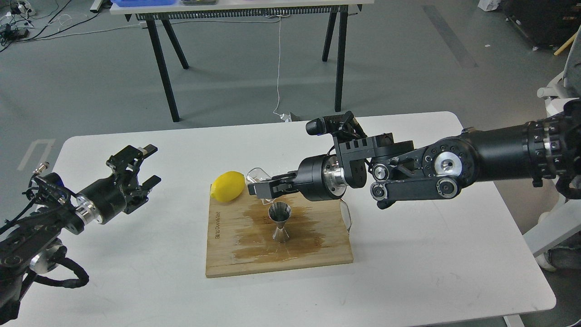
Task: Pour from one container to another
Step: 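Tilt the glass with the right gripper to pour into the jigger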
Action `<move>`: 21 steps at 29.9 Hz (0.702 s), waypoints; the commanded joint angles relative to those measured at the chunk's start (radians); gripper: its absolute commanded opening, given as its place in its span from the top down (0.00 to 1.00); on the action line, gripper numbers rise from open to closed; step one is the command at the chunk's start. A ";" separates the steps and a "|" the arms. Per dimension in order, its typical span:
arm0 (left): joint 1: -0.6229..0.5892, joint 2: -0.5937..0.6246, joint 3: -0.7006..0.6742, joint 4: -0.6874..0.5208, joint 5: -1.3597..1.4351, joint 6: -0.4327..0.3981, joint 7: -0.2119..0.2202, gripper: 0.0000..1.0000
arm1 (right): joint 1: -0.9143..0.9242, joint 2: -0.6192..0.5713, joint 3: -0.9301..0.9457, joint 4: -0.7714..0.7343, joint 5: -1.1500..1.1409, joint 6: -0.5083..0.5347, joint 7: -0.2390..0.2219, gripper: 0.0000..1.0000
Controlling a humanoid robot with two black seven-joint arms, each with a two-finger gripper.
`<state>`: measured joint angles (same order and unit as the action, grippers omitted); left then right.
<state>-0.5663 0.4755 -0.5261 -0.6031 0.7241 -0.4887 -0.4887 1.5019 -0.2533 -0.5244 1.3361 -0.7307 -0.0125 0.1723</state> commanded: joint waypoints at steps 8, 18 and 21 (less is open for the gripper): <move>0.000 -0.002 0.000 0.000 0.000 0.000 0.000 0.01 | 0.000 -0.001 -0.019 -0.002 -0.032 -0.023 0.009 0.78; 0.000 -0.002 0.001 0.000 0.000 0.000 0.000 0.01 | -0.002 -0.006 -0.023 -0.002 -0.044 -0.038 0.027 0.78; 0.000 -0.002 0.001 0.000 0.000 0.000 0.000 0.01 | -0.002 -0.006 -0.023 -0.002 -0.047 -0.047 0.029 0.78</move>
<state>-0.5663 0.4740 -0.5246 -0.6028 0.7240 -0.4887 -0.4887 1.5009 -0.2590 -0.5477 1.3345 -0.7740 -0.0522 0.1993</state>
